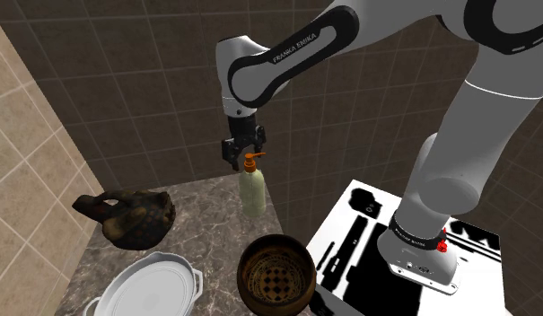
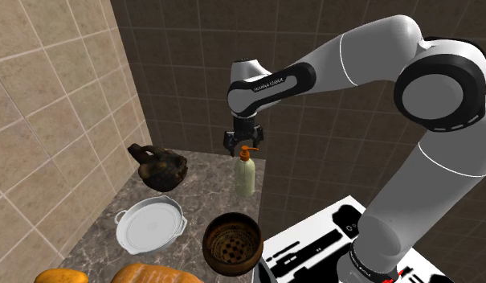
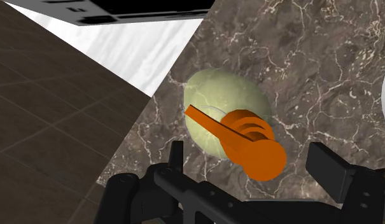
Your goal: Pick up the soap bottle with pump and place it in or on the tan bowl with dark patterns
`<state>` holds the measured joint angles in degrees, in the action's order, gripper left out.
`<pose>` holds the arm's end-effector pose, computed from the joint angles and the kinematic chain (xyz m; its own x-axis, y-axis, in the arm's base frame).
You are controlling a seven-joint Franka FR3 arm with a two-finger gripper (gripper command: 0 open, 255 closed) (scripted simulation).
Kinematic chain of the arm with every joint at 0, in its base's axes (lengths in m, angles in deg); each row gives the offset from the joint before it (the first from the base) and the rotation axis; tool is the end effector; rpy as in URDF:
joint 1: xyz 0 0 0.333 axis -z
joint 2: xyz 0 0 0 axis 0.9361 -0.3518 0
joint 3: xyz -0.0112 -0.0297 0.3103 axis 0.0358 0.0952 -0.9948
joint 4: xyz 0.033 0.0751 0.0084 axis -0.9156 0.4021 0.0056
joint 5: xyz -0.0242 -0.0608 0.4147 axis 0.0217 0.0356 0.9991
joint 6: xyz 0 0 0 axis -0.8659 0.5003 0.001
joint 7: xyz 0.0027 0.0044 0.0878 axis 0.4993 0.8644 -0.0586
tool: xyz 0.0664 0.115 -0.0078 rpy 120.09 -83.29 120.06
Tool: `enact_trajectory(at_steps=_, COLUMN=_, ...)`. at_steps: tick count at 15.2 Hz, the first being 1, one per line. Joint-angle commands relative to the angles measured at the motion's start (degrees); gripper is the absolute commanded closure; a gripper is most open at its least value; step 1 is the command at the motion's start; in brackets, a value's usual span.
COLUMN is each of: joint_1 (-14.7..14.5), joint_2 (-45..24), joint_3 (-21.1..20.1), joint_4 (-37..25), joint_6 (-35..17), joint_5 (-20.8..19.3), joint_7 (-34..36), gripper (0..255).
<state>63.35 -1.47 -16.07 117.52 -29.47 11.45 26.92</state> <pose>0.5030 0.1806 0.3685 0.9943 -0.0802 -0.0704 -0.0829 -0.9959 -0.0365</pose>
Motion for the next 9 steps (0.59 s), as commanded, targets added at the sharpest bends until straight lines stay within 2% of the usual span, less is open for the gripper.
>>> enact_trajectory(at_steps=1, joint_1=0.0, joint_2=0.0, joint_3=0.0, joint_4=0.0, joint_6=0.0, joint_5=0.0, joint_7=0.0, gripper=0)
enact_trajectory(at_steps=3, joint_1=0.0, joint_2=0.0, joint_3=0.0, joint_4=0.0, joint_6=0.0, joint_5=0.0, joint_7=0.0, gripper=0)
enact_trajectory(at_steps=4, joint_1=0.0, joint_2=0.0, joint_3=0.0, joint_4=0.0, joint_6=0.0, joint_5=0.0, joint_7=0.0, gripper=255)
enact_trajectory(at_steps=9, joint_1=0.0, joint_2=0.0, joint_3=0.0, joint_4=0.0, joint_6=0.0, joint_5=0.0, joint_7=0.0, gripper=255)
